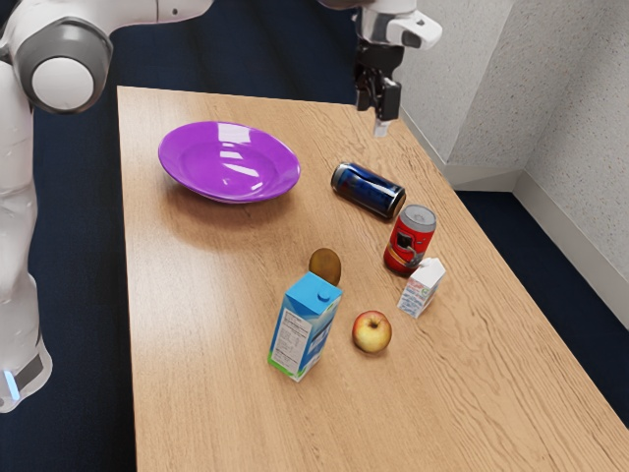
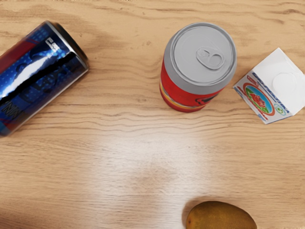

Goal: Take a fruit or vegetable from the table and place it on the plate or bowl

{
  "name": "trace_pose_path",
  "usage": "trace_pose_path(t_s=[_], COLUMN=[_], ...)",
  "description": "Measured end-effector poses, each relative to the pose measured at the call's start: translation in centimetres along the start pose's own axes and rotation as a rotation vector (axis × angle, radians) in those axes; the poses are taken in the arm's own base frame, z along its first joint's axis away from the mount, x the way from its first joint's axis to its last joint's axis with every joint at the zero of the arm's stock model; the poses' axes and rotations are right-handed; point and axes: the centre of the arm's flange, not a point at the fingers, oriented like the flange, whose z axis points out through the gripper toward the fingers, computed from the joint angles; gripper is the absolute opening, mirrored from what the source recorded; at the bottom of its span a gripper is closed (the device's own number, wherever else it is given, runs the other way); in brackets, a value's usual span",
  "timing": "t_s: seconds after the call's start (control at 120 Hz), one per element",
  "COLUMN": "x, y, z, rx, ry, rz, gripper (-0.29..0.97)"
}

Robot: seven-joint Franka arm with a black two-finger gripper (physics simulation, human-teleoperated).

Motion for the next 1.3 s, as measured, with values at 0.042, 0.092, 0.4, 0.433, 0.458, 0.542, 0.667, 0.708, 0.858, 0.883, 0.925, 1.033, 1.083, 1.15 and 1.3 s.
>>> trace_pose_path(t_s=[0.042,0.092,0.4,0.433,0.458,0.542,0.667,0.708,0.858,0.883,0.925,1.033,1.083,1.15,1.3], x=[0.0,0.1,0.9,0.4,0.1,-0.1,0.7,0.9,0.8,0.6,0.0,-0.4,-0.3,-0.6,-1.8], y=[0.5,1.0,13.4,16.4,18.1,20.7,19.3,19.2,16.0,15.7,15.4,15.5,15.6,15.9,18.4], z=[0.0,0.0,0.1,0.1,0.2,1.2,2.2,2.7,7.9,9.0,10.9,13.4,14.4,15.8,18.1], rx=[-0.001,-0.002,-0.045,-0.056,-0.063,-0.072,-0.067,-0.067,-0.049,-0.049,-0.049,-0.048,-0.049,-0.050,-0.054], ry=[0.000,0.000,0.018,0.015,0.014,-0.002,-0.014,-0.022,-0.082,-0.087,-0.092,-0.067,-0.059,-0.055,-0.054], rz=[0.013,0.028,0.275,0.329,0.361,0.409,0.388,0.387,0.319,0.311,0.298,0.269,0.256,0.243,0.258], gripper=[0.68,0.68,0.68,0.68,0.68,0.68,0.68,0.68,0.68,0.68,0.68,0.68,0.68,0.68,0.68])
